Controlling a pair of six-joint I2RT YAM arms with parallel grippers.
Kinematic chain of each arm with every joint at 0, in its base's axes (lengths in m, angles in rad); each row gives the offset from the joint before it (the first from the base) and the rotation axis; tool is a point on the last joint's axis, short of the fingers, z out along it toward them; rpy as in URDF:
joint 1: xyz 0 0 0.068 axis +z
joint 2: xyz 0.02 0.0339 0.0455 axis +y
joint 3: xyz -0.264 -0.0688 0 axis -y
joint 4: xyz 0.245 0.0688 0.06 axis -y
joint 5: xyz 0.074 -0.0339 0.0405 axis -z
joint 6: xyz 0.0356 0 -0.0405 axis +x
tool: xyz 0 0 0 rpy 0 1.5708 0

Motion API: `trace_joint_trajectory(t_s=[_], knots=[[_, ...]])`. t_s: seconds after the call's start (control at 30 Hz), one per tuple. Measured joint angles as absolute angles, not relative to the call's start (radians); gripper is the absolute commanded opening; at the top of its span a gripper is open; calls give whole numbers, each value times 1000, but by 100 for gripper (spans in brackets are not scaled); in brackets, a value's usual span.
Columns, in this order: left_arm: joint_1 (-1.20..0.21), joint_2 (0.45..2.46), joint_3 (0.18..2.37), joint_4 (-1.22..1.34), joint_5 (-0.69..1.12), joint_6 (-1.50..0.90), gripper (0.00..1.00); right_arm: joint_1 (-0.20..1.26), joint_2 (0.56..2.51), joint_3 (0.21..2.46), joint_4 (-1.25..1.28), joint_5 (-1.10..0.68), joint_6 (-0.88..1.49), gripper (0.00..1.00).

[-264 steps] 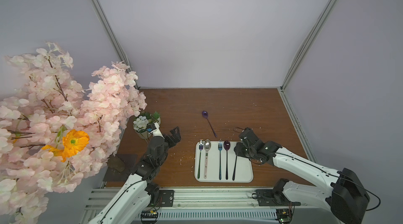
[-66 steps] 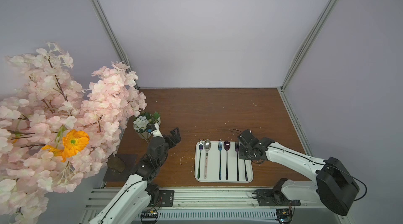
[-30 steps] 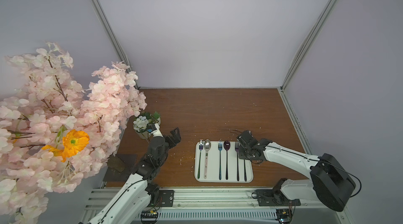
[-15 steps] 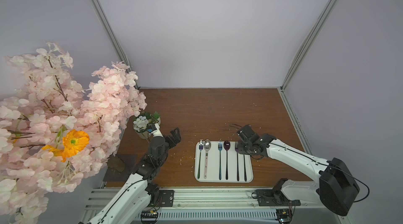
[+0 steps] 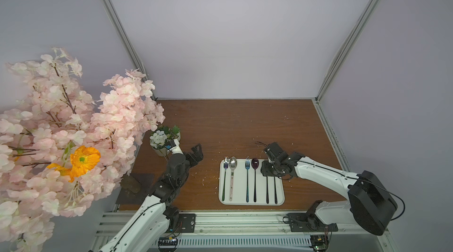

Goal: Set the spoon and fork side by side
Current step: Place the spoon on the tray, then adjust the fork on the tray.

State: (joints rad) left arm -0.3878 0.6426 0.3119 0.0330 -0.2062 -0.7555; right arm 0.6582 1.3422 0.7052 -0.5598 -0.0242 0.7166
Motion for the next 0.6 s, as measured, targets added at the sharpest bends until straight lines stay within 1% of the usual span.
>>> trace_joint_trajectory(t_s=[0.23, 0.6], knots=[[-388, 640, 312, 30, -210, -756, 99, 647, 1343, 660, -503, -40, 715, 52], [-388, 648, 312, 30, -210, -755, 99, 639, 1358, 658, -465, -37, 707, 52]])
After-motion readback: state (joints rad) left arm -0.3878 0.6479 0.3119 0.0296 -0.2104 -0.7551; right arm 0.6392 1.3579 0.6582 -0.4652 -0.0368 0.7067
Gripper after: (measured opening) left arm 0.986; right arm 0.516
